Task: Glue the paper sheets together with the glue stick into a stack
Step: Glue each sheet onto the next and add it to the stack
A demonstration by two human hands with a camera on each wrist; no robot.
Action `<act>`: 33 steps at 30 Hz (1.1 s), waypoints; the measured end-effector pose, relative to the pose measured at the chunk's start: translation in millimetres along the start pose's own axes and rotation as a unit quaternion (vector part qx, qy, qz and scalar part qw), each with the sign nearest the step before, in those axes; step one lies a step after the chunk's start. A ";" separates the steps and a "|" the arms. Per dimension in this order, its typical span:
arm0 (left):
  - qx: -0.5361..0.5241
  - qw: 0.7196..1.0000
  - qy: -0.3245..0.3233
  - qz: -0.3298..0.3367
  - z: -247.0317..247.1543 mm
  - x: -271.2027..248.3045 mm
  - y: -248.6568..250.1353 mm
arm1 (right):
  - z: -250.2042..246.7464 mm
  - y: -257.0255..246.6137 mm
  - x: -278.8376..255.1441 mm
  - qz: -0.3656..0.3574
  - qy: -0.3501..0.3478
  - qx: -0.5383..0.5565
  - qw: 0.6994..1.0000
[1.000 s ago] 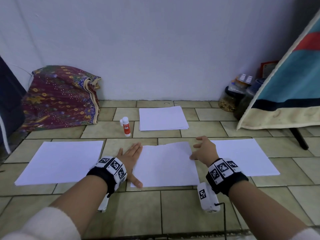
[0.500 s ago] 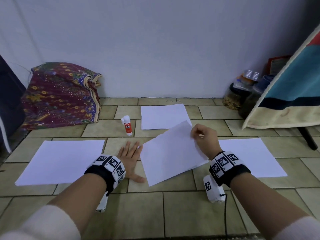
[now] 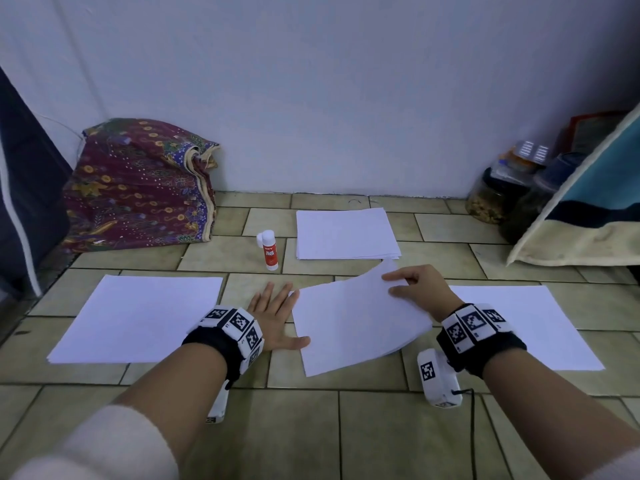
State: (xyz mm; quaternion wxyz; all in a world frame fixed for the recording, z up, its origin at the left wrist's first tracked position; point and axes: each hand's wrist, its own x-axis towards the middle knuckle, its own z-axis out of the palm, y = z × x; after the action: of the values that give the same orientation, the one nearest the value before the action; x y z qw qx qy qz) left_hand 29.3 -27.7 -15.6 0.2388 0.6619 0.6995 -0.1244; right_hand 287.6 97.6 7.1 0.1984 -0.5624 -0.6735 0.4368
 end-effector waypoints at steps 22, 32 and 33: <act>-0.008 0.999 -0.035 0.022 -19.6 -6.1 20.7 | 18.5 -17.3 -50.9 -0.002 0.021 -0.449 0.893; 0.110 0.994 -0.005 0.026 -9.7 -5.5 22.5 | 91.1 -54.2 -54.4 -0.126 -0.216 -0.426 0.869; 0.098 0.995 -0.007 0.026 -9.2 -5.1 21.3 | 85.4 -53.2 -52.3 -0.118 -0.212 -0.428 0.871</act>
State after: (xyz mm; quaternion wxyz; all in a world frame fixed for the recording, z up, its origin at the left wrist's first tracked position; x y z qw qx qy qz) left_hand 48.8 -25.6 -2.2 0.1809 0.6994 0.6645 -0.1912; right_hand 206.9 18.5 15.9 -0.1593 -0.4024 -0.8817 0.1877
